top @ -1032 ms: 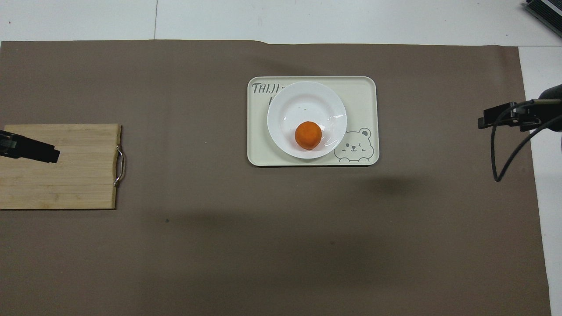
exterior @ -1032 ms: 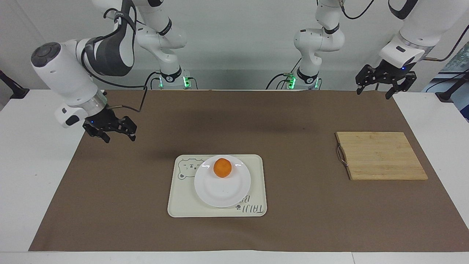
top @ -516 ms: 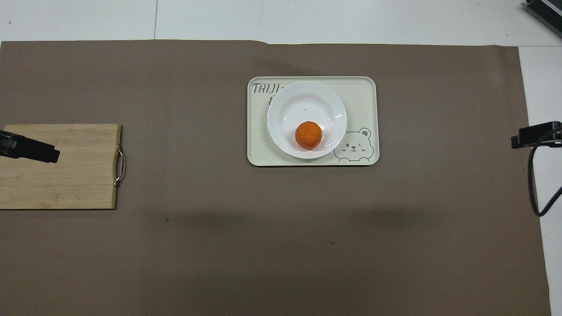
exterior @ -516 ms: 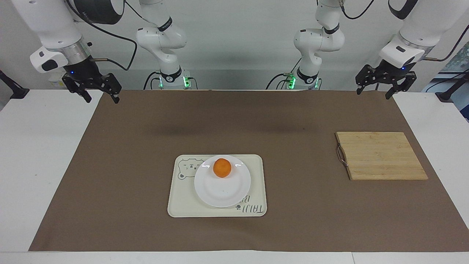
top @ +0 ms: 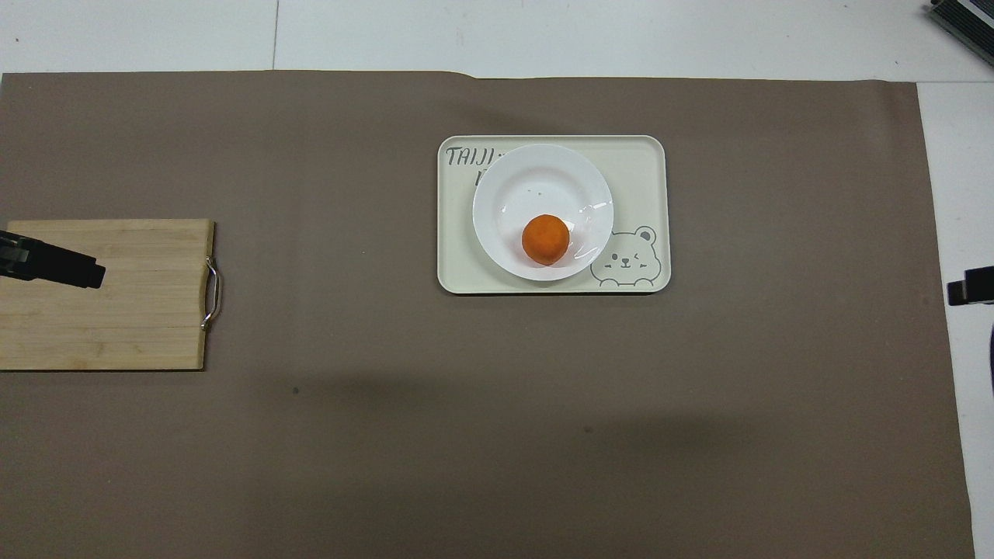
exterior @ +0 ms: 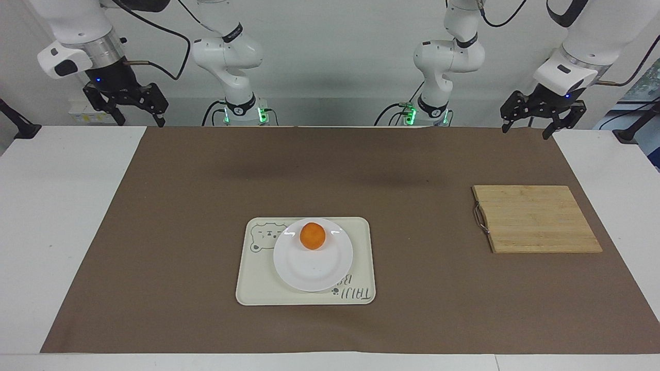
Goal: Place orange and plate with both arms
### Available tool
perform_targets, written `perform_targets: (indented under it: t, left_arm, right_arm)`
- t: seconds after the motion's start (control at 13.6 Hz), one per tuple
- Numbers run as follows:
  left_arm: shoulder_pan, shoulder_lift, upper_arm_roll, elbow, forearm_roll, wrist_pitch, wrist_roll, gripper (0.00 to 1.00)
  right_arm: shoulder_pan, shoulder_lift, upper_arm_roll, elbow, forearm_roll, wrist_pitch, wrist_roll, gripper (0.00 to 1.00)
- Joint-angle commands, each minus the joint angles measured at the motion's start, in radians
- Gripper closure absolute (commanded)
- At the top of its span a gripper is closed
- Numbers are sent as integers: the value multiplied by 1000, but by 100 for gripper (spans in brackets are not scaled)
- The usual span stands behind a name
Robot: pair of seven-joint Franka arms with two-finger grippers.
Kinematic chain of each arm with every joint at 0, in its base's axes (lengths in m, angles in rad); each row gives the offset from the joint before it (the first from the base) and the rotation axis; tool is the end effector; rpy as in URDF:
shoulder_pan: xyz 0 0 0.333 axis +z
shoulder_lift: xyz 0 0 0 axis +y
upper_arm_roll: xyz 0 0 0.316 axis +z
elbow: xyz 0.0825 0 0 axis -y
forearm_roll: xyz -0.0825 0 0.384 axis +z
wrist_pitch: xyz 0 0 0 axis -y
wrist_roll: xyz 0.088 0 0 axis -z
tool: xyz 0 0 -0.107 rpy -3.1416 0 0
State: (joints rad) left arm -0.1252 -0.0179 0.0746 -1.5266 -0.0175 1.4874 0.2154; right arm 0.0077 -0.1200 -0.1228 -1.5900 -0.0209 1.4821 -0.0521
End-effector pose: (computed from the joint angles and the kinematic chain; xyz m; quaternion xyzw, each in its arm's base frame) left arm 0.5399 -0.0289 0.6477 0.9910 -0.1332 -0.0099 0.0102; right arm 0.5033 -0.0651 0.6709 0.9995 -0.0321 0.0053 0.0035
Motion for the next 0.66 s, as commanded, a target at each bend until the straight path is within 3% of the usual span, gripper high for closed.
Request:
perform_targets:
  t: [0.0,0.22,0.59]
  left_arm:
    - [13,-20,-9,-20,10,-4,9,0]
    - [13,-20,-9,-20,10,-4,10,0]
    - [13,-28,-9,-30,8,-6,6,0]
  right_arm:
    - [-2,-13,14,-16,-36,-8,32,0]
    - [17,-59,15,-90,-27,0,121,0]
    - [29,-72,14,-125,-25,1,72,0]
